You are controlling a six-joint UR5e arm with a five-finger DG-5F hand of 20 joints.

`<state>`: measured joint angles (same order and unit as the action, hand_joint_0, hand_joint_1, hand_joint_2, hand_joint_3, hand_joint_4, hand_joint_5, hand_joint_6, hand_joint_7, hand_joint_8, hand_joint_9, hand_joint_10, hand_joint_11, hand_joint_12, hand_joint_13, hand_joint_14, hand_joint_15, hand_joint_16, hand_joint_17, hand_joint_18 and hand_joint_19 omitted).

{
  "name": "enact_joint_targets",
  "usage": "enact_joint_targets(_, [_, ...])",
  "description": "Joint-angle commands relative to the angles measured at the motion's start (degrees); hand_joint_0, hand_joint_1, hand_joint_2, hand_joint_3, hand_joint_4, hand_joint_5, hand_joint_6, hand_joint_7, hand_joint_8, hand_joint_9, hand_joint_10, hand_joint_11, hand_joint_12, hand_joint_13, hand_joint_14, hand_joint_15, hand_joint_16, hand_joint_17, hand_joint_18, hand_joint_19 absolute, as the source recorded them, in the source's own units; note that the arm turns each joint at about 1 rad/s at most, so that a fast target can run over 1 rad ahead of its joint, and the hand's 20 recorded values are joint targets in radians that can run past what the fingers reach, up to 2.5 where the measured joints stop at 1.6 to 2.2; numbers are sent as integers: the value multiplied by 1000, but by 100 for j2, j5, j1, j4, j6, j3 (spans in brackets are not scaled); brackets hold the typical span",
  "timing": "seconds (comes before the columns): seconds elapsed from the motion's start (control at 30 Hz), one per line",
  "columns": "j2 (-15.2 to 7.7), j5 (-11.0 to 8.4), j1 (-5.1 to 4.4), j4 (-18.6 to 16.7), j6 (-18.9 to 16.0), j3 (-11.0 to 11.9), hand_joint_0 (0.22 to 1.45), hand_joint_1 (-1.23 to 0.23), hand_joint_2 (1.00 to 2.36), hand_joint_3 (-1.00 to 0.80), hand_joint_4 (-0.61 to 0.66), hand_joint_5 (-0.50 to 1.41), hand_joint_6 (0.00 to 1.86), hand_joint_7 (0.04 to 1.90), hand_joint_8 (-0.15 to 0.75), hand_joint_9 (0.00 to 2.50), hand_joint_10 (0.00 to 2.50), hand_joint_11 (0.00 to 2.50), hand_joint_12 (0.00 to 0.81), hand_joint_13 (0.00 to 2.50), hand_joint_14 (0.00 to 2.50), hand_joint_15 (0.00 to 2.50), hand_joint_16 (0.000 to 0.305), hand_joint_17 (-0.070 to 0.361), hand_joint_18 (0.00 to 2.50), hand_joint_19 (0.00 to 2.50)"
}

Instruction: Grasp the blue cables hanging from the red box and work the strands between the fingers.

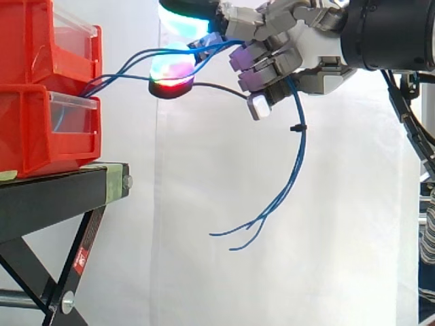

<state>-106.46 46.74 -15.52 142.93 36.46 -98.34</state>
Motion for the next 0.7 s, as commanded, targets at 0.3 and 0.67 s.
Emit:
enact_joint_targets(0.3, [3,11,-136,16,-25,-1,839,-734,1005,-847,227,417,4,1378,532,1780,2500,2500,684,1959,2500,1706,243,182,2500,603])
enact_joint_targets(0.67, [3,11,-189,42,-42,-1,897,-737,1010,-677,211,407,1,1389,532,1780,2500,2500,684,1959,2500,1706,243,182,2500,603])
